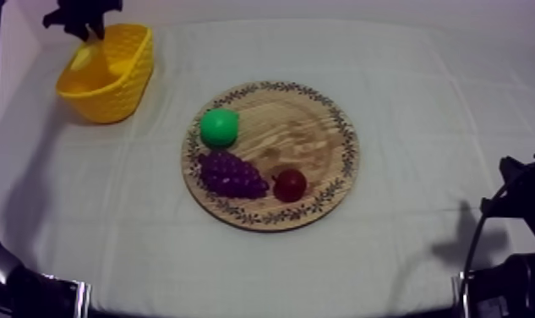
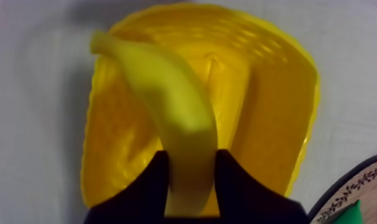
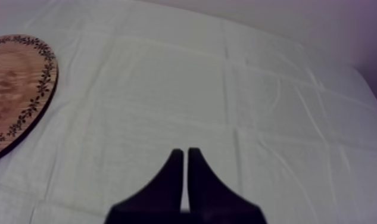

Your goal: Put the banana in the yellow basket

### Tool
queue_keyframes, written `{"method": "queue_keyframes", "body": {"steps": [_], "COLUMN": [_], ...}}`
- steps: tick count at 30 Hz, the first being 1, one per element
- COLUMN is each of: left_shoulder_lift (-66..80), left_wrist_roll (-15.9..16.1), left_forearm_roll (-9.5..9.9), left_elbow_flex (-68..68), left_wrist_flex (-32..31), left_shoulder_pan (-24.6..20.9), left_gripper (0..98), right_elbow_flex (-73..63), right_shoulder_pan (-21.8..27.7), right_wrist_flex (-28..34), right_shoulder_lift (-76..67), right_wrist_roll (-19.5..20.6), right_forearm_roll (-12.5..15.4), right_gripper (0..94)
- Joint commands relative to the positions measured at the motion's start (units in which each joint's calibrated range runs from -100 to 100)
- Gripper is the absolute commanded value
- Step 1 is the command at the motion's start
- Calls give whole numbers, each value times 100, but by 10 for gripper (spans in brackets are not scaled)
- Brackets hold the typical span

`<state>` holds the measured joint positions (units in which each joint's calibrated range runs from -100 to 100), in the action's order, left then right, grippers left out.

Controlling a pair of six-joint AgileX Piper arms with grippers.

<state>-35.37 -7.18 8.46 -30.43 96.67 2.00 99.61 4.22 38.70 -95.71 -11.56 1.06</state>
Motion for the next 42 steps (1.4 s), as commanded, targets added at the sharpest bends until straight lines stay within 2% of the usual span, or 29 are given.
{"method": "queue_keyframes", "body": {"steps": [1,10,20,24,28,36,42], "left_shoulder_lift": [-90,-513,-791,-760,-632,123,1129], "left_wrist_roll": [-8,14,366,479,504,593,741], "left_forearm_roll": [-12,-112,-294,-375,-397,-487,-694], "left_elbow_flex": [115,175,139,249,389,1249,2582], "left_wrist_flex": [-112,-460,-1124,-1388,-1520,-1874,-2590], "left_shoulder_pan": [-9,-10,6,12,29,62,63], "left_gripper": [261,290,458,472,380,68,9], "right_elbow_flex": [5,5,5,5,5,5,5], "right_shoulder_pan": [0,0,0,0,0,0,0], "right_wrist_flex": [1,1,1,1,1,1,1], "right_shoulder_lift": [-5,-5,-5,-5,-5,-5,-5], "right_wrist_roll": [1,1,1,1,1,1,1], "right_forearm_roll": [-1,-1,-1,-1,-1,-1,-1], "right_gripper": [4,4,4,4,4,4,4]}}
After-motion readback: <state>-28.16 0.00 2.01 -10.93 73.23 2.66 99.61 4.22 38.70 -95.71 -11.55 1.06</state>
